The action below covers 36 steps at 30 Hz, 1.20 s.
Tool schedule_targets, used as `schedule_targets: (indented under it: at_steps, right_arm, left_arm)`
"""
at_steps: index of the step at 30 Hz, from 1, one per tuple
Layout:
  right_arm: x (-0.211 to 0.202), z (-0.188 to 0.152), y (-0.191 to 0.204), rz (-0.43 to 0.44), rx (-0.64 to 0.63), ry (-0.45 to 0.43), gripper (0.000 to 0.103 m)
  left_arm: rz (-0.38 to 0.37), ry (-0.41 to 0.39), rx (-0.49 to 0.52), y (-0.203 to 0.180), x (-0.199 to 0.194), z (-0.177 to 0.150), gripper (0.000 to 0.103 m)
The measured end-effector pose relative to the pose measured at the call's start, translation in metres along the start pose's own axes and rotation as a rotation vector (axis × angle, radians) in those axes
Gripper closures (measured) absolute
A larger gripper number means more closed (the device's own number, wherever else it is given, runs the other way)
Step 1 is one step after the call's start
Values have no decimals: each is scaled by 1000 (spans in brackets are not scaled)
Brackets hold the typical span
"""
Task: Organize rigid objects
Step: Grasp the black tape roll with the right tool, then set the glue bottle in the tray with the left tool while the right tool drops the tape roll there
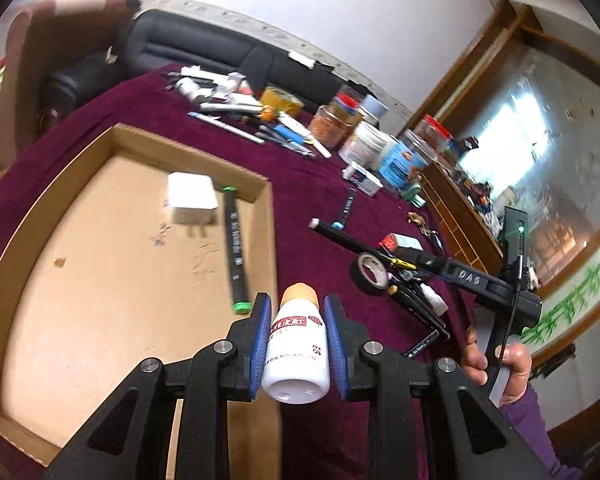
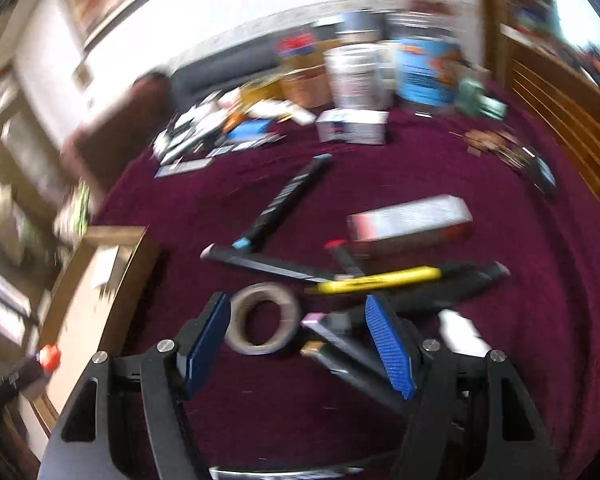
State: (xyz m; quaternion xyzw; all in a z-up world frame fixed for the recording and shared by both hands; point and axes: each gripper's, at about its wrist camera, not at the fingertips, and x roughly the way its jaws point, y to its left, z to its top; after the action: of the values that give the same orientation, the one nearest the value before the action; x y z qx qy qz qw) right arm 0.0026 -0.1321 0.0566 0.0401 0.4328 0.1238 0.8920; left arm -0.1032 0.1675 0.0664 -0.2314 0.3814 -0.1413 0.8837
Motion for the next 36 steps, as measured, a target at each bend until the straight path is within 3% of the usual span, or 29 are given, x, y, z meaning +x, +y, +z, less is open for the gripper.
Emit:
schedule_targets:
  at_steps: [2, 4, 5, 10, 11, 12, 14, 21, 25, 31, 36]
  right_arm:
    - [12, 0, 21, -3, -72, 38, 34]
    - [26, 0, 41, -13, -139, 72, 41]
    - [31, -1, 46, -27, -158, 85, 49]
    - [70, -9, 61, -107, -214, 193, 61]
    - [73, -11, 60, -116, -215, 194, 65]
    - [71, -12, 59, -113, -210, 176, 80]
    - [67, -14, 57, -108, -195, 174, 94]
    - [26, -12, 59, -35, -139, 76, 94]
    - [0, -3, 81, 45, -161, 36, 93]
    - [2, 8, 136, 214, -187, 81, 93]
    - [23, 3, 179, 245, -230, 124, 93]
  left_arm:
    - [-1, -2, -21, 9, -4, 0, 75]
    - [4, -10, -32, 19, -11, -1, 75]
    - [8, -13, -37, 23, -13, 0, 75]
    - [31, -27, -68, 43, -24, 1, 75]
    - [37, -29, -74, 47, -25, 0, 75]
    - [38, -29, -80, 50, -27, 0, 75]
    - [41, -29, -90, 56, -29, -1, 75]
    - [23, 1, -120, 69, -29, 14, 75]
    - [66, 36, -107, 72, -19, 35, 75]
    - [141, 64, -79, 90, 13, 79, 75]
    - [194, 127, -103, 112, 53, 102, 75]
